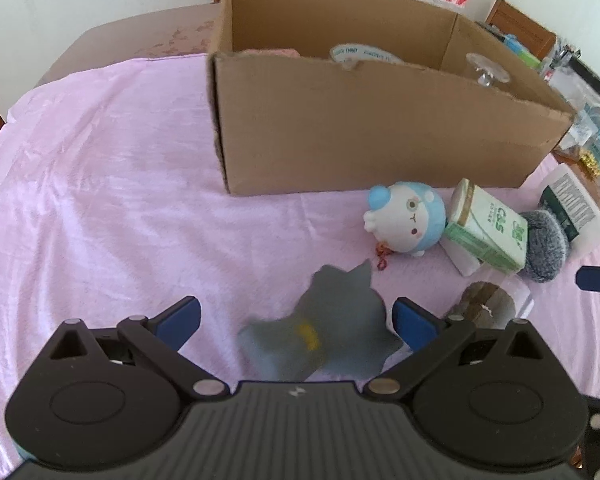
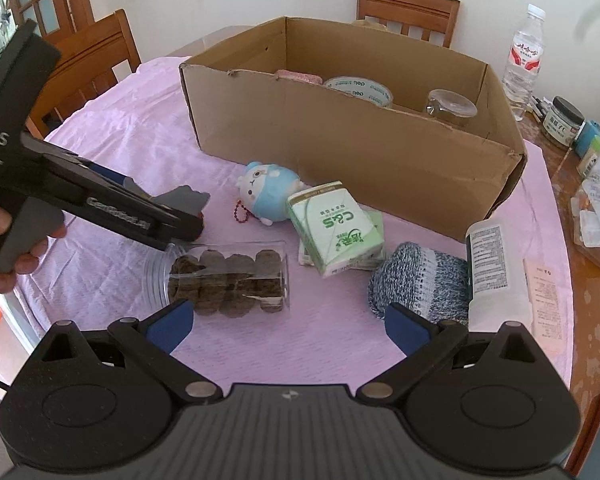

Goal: Organize objects
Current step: 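Grasp the grey cat toy with the left tool while the right tool grasps the clear cookie jar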

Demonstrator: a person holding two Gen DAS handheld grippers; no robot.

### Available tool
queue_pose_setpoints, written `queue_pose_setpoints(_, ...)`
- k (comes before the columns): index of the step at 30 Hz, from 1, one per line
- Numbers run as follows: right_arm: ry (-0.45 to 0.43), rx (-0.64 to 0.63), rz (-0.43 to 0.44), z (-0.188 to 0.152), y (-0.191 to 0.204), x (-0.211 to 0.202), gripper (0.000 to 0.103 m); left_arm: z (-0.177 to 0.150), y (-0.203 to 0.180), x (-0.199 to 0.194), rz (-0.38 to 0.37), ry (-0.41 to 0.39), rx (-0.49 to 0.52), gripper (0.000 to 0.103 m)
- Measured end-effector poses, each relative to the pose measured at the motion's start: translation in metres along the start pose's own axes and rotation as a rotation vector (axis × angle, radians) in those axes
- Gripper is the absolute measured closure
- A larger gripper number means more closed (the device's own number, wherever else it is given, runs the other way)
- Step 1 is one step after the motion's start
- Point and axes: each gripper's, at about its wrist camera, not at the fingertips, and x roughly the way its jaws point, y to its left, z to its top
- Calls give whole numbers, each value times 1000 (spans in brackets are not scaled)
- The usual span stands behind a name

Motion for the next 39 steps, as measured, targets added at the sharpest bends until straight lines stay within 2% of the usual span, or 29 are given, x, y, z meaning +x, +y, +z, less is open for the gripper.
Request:
queue_pose_setpoints(6,2,7,0,-1,-1,0,0,-5,1,5,11,17,-25,4)
queue_pose_setpoints(12,7,-2,65,3,4,7,0,-9,17,-3,-11,21,-65,3)
queue_pose_setpoints(20,13,-69,129,15,24,23,0,-13,22,-9,3,23,-75,3)
queue_pose_setpoints(28,30,-114,76,20,40,43,0,-15,21,-18,23,2,-75,3)
queue_pose_setpoints(30,34,-125,60,19,41,46,4,-16,20,-18,31,0,-77,3)
queue_pose_setpoints(31,34,-125,58,18,41,46,9,-16,19,-18,36,-1,-76,4)
queue_pose_setpoints(39,38,-123,26,12,32,35,9,-21,8,-11,63,-19,-40,10)
